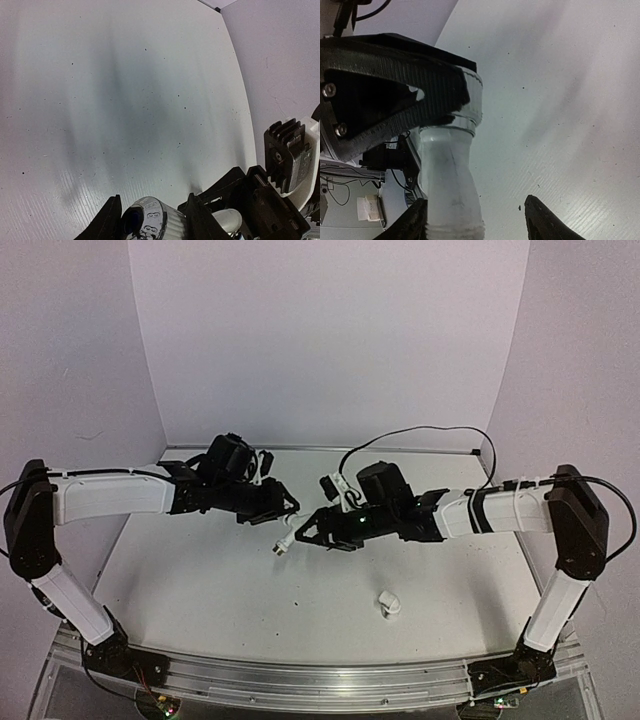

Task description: Install the water faucets

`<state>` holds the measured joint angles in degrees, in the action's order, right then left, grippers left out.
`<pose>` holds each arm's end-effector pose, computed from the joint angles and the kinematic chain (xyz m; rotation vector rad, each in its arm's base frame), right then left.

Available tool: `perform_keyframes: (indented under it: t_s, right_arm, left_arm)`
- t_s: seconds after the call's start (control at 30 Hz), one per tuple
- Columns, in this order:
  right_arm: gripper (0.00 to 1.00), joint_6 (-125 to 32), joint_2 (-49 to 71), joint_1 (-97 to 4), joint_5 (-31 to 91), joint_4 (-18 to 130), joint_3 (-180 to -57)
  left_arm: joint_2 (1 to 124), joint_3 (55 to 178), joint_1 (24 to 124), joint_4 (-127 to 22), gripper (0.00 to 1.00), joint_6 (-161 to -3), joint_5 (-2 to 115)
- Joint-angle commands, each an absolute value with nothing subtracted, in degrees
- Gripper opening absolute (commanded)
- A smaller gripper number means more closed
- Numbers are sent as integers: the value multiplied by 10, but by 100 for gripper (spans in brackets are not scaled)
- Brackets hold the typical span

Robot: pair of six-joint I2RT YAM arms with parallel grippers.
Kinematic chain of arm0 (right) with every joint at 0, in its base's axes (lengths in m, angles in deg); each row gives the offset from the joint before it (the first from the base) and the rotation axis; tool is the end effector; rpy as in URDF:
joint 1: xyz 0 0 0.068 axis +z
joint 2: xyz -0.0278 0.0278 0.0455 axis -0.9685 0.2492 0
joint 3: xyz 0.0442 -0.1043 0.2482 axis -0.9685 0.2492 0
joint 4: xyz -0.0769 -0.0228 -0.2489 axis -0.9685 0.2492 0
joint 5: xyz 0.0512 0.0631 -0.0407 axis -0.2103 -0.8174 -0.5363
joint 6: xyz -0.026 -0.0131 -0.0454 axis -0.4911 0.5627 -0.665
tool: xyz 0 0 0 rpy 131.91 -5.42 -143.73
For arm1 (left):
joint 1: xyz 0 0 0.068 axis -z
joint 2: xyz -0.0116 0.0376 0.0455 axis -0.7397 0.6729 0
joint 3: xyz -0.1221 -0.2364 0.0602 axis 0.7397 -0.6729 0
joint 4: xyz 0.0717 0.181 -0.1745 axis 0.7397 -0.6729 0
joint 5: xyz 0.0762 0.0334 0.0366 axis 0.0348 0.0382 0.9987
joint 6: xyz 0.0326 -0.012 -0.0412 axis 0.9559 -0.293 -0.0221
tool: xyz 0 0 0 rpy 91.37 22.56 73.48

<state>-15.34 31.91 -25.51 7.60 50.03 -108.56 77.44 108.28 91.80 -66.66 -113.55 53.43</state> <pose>0.2412 0.3161 0.2203 -0.6148 2.3151 1.3938 0.2491 -0.2511 0.2528 0.1298 2.4434 -0.9848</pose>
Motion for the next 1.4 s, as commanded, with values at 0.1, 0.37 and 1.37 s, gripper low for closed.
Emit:
perform_keyframes:
  t_s: [0.1, 0.37, 1.37]
  right_arm:
    - [56, -108, 294, -261, 45, 384, -1059]
    - [40, -82, 289, -267, 30, 326, -1034]
    - [0, -114, 300, -303, -204, 205, -1060]
  left_arm:
    - [749, 1082, 935, -634, 2, -1137, 540]
    - [757, 1085, 956, -634, 0, -1114, 538]
    - [650, 993, 955, -548, 83, -1212, 442]
